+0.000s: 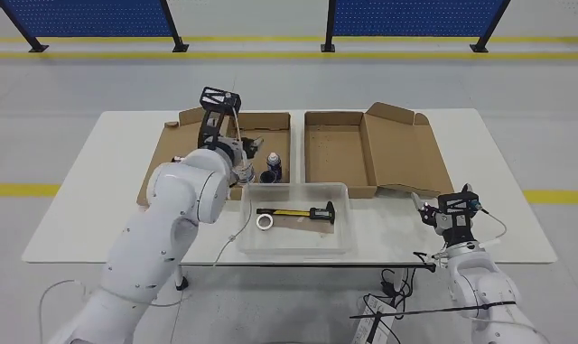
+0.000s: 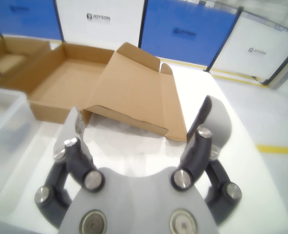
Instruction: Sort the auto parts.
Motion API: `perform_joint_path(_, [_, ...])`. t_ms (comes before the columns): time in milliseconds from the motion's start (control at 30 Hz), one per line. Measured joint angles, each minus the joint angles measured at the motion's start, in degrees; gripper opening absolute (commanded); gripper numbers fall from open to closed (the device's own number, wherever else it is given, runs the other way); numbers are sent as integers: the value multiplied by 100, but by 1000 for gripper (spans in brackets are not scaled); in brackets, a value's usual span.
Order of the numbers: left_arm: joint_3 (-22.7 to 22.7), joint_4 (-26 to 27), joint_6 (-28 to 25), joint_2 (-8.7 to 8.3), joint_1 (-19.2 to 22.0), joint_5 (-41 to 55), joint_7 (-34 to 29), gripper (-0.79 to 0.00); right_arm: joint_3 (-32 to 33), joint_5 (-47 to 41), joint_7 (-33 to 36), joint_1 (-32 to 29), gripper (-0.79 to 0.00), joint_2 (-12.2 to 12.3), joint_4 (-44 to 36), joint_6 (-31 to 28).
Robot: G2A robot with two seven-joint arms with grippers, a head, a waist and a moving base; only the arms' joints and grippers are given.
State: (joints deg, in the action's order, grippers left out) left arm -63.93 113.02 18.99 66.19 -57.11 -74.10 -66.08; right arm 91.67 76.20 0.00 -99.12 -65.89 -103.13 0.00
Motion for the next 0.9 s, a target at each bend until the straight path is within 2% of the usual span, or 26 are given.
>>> perform_joint_path(300, [-589, 809, -172, -91, -897, -365, -429, 0, 0, 0, 0, 0, 0, 0, 0, 0])
perform_joint_path(433, [-800, 960, -265, -121, -1196, -621, -709, 0, 0, 0, 0, 0, 0, 0, 0, 0])
perform_joint_path(567, [-1206, 1145, -267, -148, -1459, -785, -861, 0, 0, 0, 0, 0, 0, 0, 0, 0])
perform_joint_path(800, [-1669, 1257, -327, -162, -1831, -975, -908, 0, 0, 0, 0, 0, 0, 0, 0, 0])
perform_joint_path(900, [-1866, 1229, -197, -151, -1952, -941, -847, 0, 0, 0, 0, 0, 0, 0, 0, 0])
